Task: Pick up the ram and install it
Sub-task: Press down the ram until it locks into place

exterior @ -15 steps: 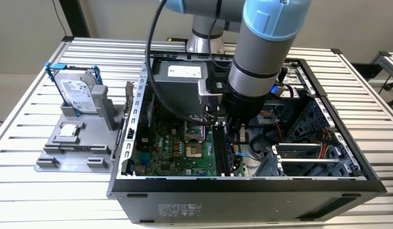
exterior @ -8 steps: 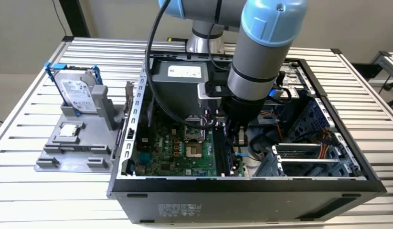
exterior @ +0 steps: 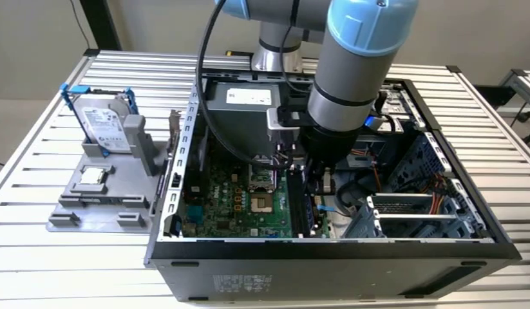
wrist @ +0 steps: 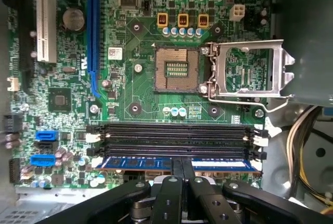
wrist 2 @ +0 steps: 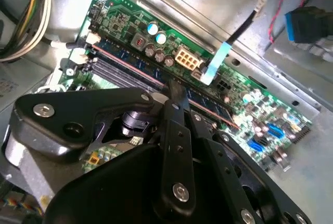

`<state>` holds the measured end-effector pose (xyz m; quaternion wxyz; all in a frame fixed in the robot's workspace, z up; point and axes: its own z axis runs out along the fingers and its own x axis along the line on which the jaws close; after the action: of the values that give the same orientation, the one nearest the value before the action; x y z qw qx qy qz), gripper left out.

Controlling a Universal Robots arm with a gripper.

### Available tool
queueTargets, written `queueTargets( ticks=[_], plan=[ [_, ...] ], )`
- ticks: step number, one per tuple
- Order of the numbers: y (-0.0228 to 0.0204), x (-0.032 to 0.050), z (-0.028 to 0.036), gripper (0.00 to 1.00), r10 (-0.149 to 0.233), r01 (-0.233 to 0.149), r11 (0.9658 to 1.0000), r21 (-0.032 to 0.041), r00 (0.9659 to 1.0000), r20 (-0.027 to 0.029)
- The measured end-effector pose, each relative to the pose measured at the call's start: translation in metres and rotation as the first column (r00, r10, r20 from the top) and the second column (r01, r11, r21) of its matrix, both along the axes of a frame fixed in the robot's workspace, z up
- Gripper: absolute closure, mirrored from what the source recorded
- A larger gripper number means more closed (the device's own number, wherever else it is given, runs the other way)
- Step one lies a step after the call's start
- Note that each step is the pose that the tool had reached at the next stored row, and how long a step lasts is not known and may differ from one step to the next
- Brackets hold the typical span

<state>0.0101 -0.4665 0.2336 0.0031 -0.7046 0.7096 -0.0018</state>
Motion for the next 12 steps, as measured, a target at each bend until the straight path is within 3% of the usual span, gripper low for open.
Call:
queueTargets(
  ticks=[7, 12],
  plan=[
    [0.0000, 0.0000, 0.0293, 1.00, 0.000, 0.000, 1.0000, -0.0004, 1.0000, -0.0001],
    [0.0000, 0.0000, 0.0443, 1.00, 0.000, 0.000, 1.0000, -0.0003, 1.0000, -0.0001]
  ],
)
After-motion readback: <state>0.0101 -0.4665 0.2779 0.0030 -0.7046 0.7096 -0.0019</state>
